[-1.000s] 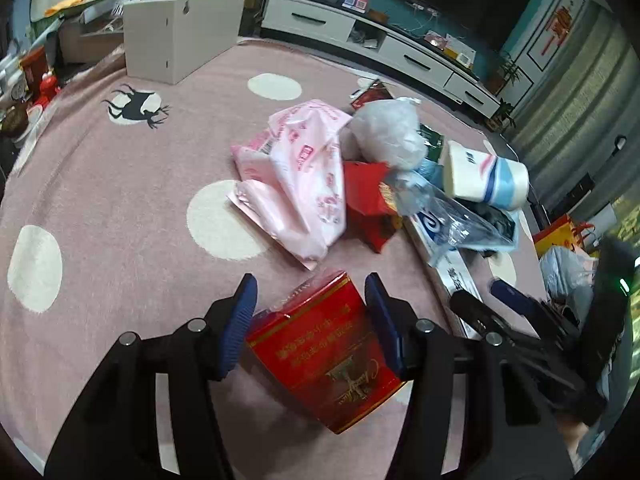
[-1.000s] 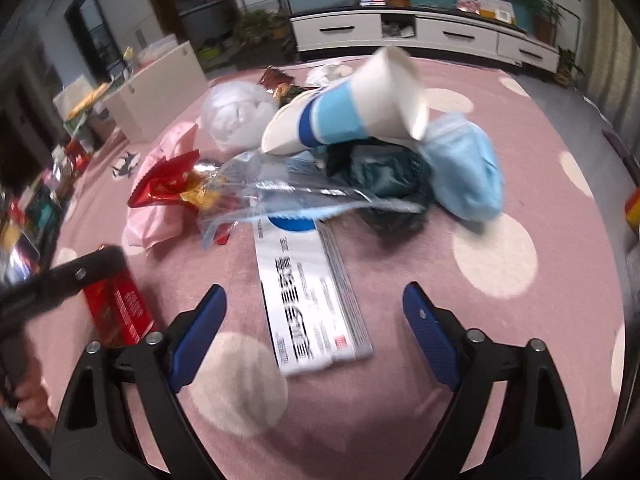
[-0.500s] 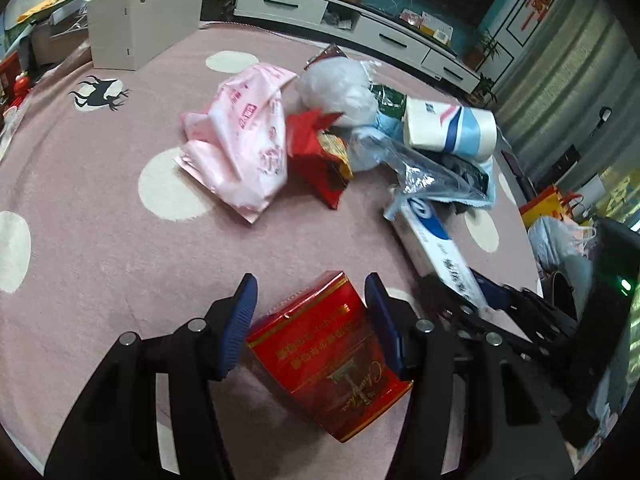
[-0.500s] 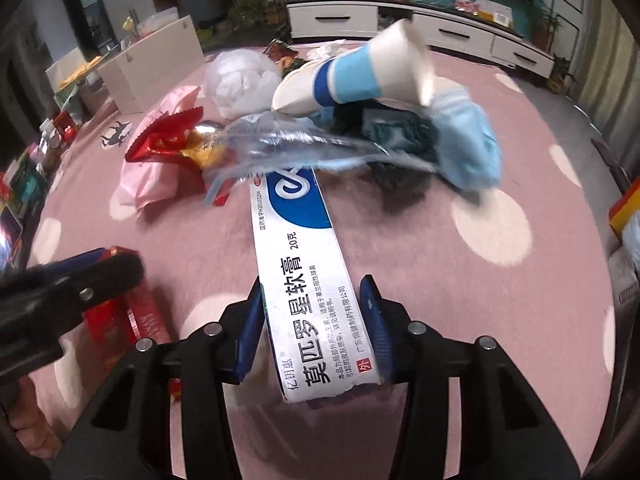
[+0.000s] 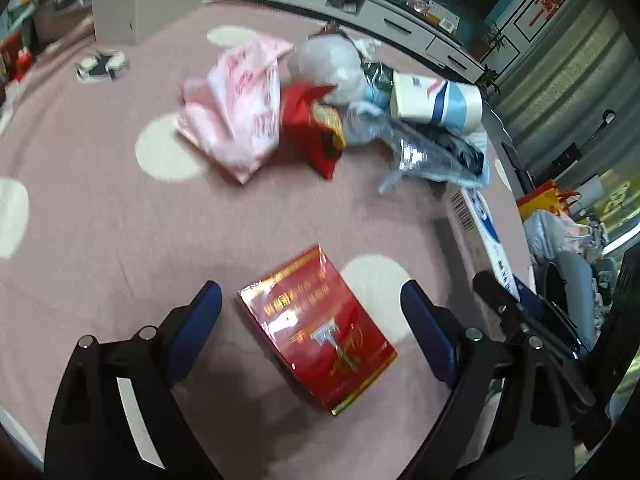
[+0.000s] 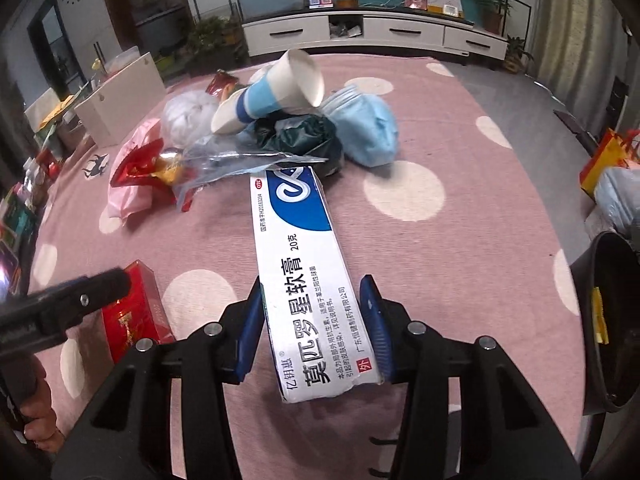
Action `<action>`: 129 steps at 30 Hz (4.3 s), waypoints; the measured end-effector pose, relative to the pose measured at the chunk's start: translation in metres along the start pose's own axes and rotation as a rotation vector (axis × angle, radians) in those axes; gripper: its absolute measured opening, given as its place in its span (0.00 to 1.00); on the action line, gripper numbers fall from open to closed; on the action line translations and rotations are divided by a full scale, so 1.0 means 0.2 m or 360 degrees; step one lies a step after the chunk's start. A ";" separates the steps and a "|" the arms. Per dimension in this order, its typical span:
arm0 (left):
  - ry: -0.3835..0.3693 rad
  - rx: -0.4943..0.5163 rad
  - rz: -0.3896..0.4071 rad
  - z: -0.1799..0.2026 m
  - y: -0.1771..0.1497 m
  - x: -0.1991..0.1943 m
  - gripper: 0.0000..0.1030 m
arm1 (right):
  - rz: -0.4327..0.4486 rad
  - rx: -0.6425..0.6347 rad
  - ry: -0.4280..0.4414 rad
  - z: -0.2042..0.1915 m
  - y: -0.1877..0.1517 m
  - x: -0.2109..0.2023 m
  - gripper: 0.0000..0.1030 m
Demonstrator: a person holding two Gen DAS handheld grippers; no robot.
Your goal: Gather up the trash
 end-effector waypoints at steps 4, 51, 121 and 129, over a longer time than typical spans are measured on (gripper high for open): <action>0.0012 -0.0018 -0.0056 -0.01 -0.02 0.04 0.88 | 0.0028 0.0005 0.0021 0.02 -0.01 -0.05 0.37; -0.0089 0.0109 0.0259 0.21 -0.05 -0.18 0.63 | 0.0087 0.0109 0.0138 0.08 0.02 -0.12 0.40; -0.0486 0.1058 -0.0185 2.09 -0.52 0.50 0.63 | 0.0407 0.1406 -0.0379 1.74 -0.48 -0.62 0.40; -0.0508 0.1032 -0.0232 2.10 -0.53 0.55 0.63 | 0.0361 0.1408 -0.0397 1.76 -0.48 -0.60 0.41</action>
Point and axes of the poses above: each gripper's, at about its wrist camera, not at the fingertips, and x roughly the way its jaws point, z to its right, y to its top, the point moved 4 cm from there along x, roughly the way its jaws point, and after that the axes turned 4 degrees about -z, right-handed, at the moved point
